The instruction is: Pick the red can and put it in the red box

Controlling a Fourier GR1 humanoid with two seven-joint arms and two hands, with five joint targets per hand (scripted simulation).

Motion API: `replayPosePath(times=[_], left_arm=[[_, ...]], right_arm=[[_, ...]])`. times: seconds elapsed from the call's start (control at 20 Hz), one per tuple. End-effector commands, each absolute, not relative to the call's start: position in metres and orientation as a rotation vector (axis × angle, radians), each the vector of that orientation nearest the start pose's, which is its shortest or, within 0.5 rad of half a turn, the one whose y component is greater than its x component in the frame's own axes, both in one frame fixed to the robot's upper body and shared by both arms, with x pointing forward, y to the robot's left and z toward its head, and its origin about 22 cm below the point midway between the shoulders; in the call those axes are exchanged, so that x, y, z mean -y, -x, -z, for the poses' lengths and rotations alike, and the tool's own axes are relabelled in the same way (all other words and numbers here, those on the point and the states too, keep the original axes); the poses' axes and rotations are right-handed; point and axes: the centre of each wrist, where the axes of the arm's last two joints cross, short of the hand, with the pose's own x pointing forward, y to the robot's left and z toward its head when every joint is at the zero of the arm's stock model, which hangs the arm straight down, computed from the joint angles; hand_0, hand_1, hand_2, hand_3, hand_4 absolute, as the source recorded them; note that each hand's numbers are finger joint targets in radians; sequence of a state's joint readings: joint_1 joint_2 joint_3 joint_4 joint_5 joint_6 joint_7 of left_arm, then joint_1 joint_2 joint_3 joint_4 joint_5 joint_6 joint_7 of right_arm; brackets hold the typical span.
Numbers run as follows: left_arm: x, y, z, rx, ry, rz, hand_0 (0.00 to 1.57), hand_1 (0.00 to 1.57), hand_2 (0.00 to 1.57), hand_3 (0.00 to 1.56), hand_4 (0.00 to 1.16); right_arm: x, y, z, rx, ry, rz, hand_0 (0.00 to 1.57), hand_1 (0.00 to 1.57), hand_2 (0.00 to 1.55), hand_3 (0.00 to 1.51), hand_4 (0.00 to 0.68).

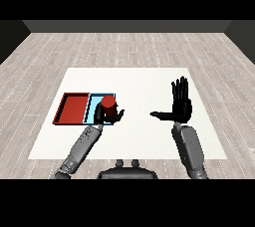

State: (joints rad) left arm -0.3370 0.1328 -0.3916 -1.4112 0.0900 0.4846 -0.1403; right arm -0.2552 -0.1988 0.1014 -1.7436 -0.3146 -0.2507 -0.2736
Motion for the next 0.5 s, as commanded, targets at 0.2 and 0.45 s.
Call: replayPosePath(times=[0.2, 0.45], left_arm=[[-0.192, -0.297, -0.07, 1.858, -0.261, 0.127, 1.57, 1.57, 1.55, 1.42, 1.12], [-0.222, -0.321, -0.08, 1.833, -0.451, 0.156, 1.57, 1.57, 1.55, 1.44, 1.13]], right_arm=[[0.259, -0.267, -0.04, 2.041, 0.034, 0.133, 0.0, 0.0, 0.0, 0.0, 0.0], [0.266, -0.251, -0.027, 2.004, 0.041, 0.101, 0.0, 0.0, 0.0, 0.0, 0.0]])
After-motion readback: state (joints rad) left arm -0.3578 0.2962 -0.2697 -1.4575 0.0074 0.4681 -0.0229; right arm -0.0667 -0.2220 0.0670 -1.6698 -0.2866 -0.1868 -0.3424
